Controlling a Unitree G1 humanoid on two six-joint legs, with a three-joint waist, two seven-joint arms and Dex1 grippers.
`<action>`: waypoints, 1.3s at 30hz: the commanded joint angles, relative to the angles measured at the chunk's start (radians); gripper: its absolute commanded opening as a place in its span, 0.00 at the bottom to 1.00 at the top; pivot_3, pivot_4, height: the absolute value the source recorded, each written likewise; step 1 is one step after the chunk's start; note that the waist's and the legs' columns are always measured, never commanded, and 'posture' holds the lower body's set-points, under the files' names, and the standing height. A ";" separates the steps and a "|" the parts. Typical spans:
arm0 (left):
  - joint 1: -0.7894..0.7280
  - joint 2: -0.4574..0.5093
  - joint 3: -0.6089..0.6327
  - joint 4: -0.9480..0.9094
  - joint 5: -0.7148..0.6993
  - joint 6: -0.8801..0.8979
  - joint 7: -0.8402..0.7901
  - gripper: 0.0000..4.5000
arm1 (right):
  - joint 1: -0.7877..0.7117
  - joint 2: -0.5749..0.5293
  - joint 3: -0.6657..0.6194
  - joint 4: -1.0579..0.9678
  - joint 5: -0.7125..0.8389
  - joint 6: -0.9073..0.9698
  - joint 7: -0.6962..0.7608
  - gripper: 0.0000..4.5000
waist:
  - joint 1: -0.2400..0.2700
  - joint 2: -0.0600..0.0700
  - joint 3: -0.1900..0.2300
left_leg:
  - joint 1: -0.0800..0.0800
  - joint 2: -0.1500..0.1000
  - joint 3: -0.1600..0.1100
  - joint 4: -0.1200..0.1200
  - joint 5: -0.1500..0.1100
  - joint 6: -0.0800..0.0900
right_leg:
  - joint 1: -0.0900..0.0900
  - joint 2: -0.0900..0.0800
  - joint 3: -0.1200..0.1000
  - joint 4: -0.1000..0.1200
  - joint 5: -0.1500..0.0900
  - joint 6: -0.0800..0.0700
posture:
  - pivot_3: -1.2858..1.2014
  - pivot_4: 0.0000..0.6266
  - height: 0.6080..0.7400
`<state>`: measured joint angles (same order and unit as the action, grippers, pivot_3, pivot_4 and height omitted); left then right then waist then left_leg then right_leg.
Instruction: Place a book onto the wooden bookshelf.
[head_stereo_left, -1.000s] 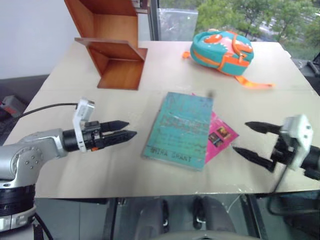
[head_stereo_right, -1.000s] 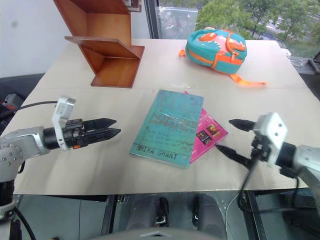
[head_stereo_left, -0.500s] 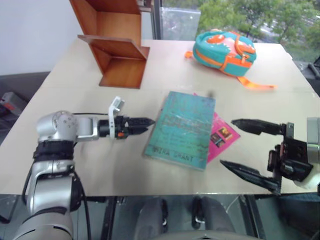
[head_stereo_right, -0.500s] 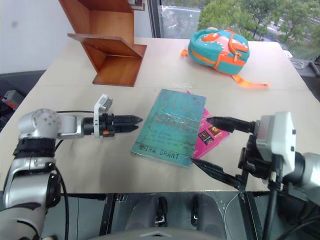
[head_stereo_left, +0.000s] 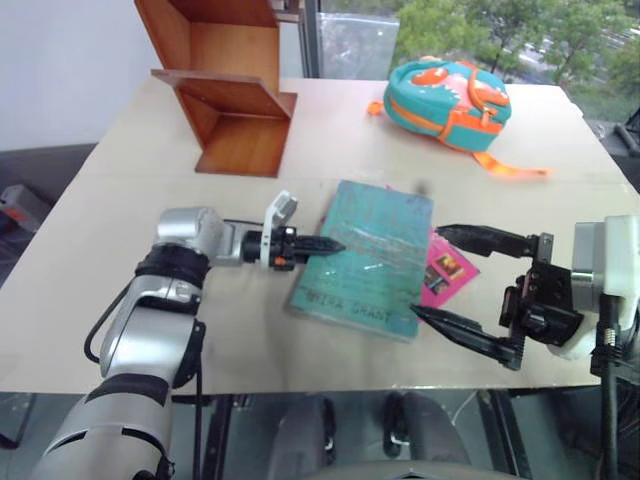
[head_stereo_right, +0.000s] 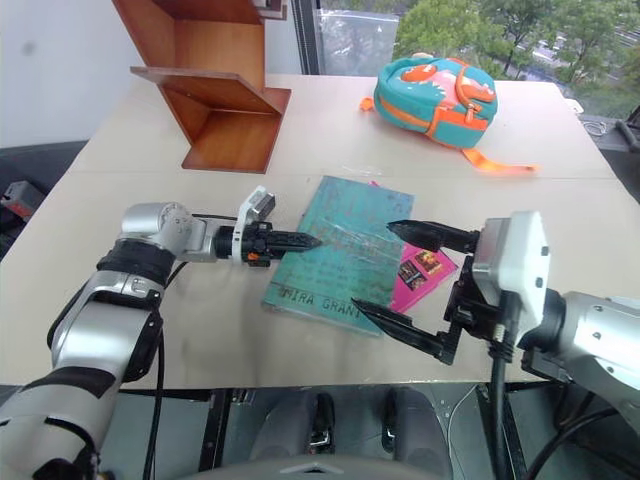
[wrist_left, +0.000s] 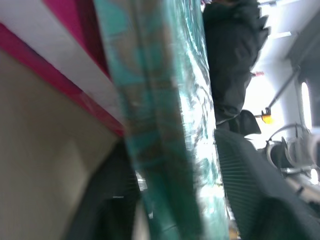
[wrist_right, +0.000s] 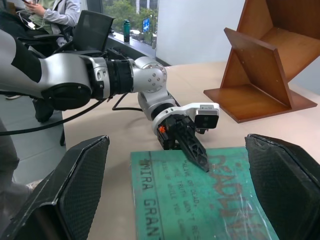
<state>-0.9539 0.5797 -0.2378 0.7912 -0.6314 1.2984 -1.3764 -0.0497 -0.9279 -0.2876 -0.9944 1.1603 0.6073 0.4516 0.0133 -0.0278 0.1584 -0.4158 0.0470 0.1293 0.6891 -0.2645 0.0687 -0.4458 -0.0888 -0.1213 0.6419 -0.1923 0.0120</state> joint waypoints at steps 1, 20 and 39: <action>-0.019 0.031 0.007 -0.007 0.009 0.007 -0.070 0.01 | -0.010 0.013 0.022 -0.012 -0.031 -0.024 -0.003 1.00 | 0.001 0.000 0.000 | 0.000 0.000 0.000 0.000 0.000 0.000 | 0.000 0.000 0.000 0.000 0.000 0.000 | 0.52 0.24 1.00; -0.058 0.067 0.353 -0.707 0.170 -0.700 0.283 0.01 | -0.069 0.111 0.071 0.103 -0.114 -0.088 0.100 1.00 | 0.005 -0.004 0.003 | 0.000 0.000 -0.003 0.004 0.000 0.000 | 0.003 -0.002 0.001 0.000 0.001 0.000 | 0.52 0.24 1.00; -0.651 0.330 -0.074 0.312 1.085 -1.878 0.492 0.01 | -0.297 0.089 0.014 0.200 -0.211 0.012 -0.137 1.00 | 0.002 -0.005 0.005 | -0.003 -0.001 0.004 0.004 -0.003 0.005 | -0.001 -0.001 0.001 -0.001 -0.001 0.003 | 0.52 0.24 1.00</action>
<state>-1.5534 0.8938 -0.2915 1.0601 0.4046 -0.5867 -0.9128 -0.3108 -0.8194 -0.2231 -0.7989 0.9644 0.6085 0.3550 0.0156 -0.0325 0.1630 -0.4187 0.0457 0.1330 0.6936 -0.2679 0.0741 -0.4464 -0.0898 -0.1205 0.6416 -0.1933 0.0150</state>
